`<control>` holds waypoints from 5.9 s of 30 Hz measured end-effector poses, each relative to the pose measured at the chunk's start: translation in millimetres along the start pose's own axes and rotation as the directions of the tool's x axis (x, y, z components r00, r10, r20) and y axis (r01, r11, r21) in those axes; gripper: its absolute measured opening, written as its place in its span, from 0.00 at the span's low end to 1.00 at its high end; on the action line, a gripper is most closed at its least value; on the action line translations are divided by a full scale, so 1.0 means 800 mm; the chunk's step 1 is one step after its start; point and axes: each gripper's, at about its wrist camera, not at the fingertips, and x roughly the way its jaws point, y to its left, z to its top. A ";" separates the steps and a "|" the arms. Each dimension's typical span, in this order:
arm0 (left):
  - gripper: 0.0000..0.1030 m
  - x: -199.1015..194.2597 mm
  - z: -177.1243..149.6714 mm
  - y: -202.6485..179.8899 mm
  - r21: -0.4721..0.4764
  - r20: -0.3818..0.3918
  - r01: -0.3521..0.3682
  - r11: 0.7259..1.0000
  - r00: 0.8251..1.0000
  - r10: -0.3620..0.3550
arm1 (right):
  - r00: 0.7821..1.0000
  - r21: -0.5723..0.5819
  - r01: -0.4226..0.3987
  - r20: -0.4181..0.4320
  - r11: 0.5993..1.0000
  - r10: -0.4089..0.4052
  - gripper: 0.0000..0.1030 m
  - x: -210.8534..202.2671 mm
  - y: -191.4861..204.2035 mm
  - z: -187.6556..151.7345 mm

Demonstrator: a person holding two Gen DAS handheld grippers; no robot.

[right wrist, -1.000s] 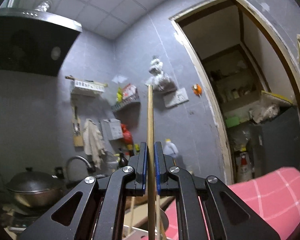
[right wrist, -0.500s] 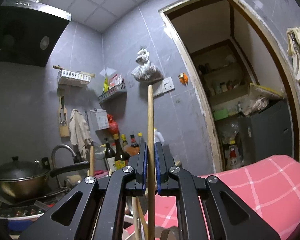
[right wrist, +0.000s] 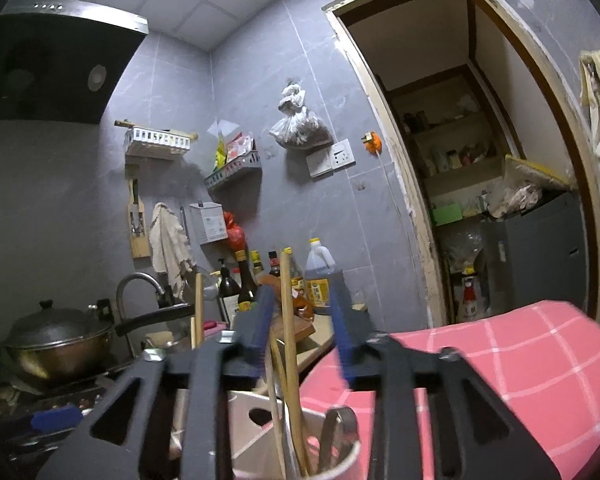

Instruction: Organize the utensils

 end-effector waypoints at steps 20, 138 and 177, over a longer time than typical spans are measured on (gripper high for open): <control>0.95 -0.059 -0.030 -0.030 0.116 -0.084 0.110 0.987 0.991 -0.100 | 0.942 -0.156 0.239 -0.205 0.959 -0.268 1.00 -0.209 -0.001 0.017; 0.95 -0.156 -0.109 -0.044 0.222 0.083 0.091 0.971 0.990 -0.112 | 0.906 -0.208 0.369 -0.136 0.906 -0.400 1.00 -0.305 0.041 -0.039; 0.95 -0.156 -0.108 -0.043 0.221 0.078 0.091 0.971 0.991 -0.111 | 0.906 -0.205 0.370 -0.139 0.906 -0.401 1.00 -0.304 0.043 -0.039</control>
